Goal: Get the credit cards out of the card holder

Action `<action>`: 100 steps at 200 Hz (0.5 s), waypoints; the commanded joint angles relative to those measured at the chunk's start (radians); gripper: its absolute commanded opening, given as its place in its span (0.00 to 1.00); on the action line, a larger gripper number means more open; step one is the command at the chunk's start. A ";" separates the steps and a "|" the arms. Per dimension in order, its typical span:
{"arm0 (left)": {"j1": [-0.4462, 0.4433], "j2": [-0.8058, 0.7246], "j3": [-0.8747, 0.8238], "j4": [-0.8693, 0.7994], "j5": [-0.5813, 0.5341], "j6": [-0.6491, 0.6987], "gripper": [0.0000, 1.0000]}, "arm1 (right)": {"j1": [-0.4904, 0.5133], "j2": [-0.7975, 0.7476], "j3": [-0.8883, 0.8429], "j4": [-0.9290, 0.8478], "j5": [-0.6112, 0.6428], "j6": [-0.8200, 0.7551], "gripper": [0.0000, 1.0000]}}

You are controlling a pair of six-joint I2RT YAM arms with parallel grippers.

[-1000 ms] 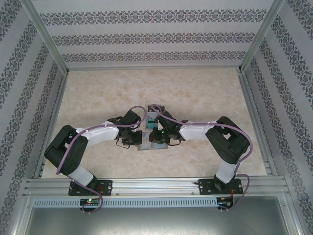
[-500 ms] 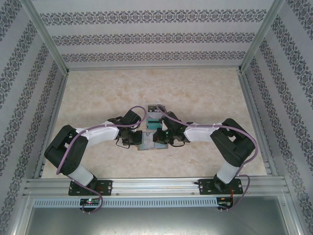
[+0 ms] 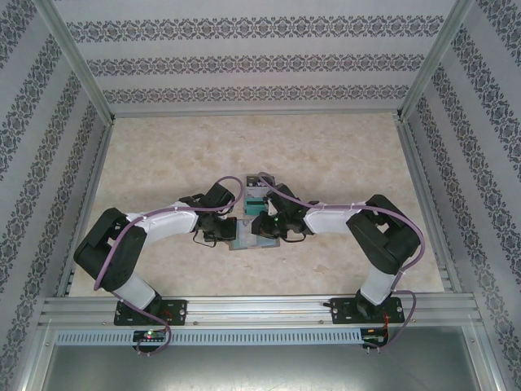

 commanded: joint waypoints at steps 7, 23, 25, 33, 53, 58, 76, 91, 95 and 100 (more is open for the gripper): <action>0.002 0.018 -0.003 -0.016 -0.015 -0.002 0.00 | 0.002 0.037 0.015 -0.006 -0.012 -0.005 0.12; 0.002 0.018 -0.003 -0.021 -0.019 0.004 0.00 | -0.001 0.027 0.009 -0.019 -0.006 -0.013 0.07; 0.002 0.019 -0.003 -0.022 -0.020 0.004 0.00 | -0.003 0.025 0.009 -0.021 -0.005 -0.016 0.06; 0.002 0.020 0.000 -0.028 -0.025 0.009 0.00 | -0.007 0.021 0.005 -0.032 -0.006 -0.023 0.04; 0.002 0.022 0.002 -0.043 -0.037 0.020 0.00 | -0.026 0.003 -0.005 -0.053 -0.014 -0.045 0.00; 0.002 0.021 0.003 -0.043 -0.040 0.021 0.00 | -0.032 -0.002 -0.007 -0.060 -0.016 -0.053 0.00; 0.002 0.021 0.003 -0.049 -0.045 0.025 0.00 | -0.051 -0.027 -0.013 -0.096 -0.016 -0.082 0.00; 0.002 0.020 0.003 -0.052 -0.049 0.026 0.00 | -0.068 -0.047 -0.012 -0.129 -0.021 -0.108 0.00; 0.002 0.020 0.004 -0.052 -0.049 0.028 0.00 | -0.071 -0.053 -0.014 -0.138 -0.022 -0.114 0.00; 0.002 0.021 0.004 -0.052 -0.050 0.028 0.00 | -0.074 -0.060 -0.015 -0.149 -0.024 -0.122 0.00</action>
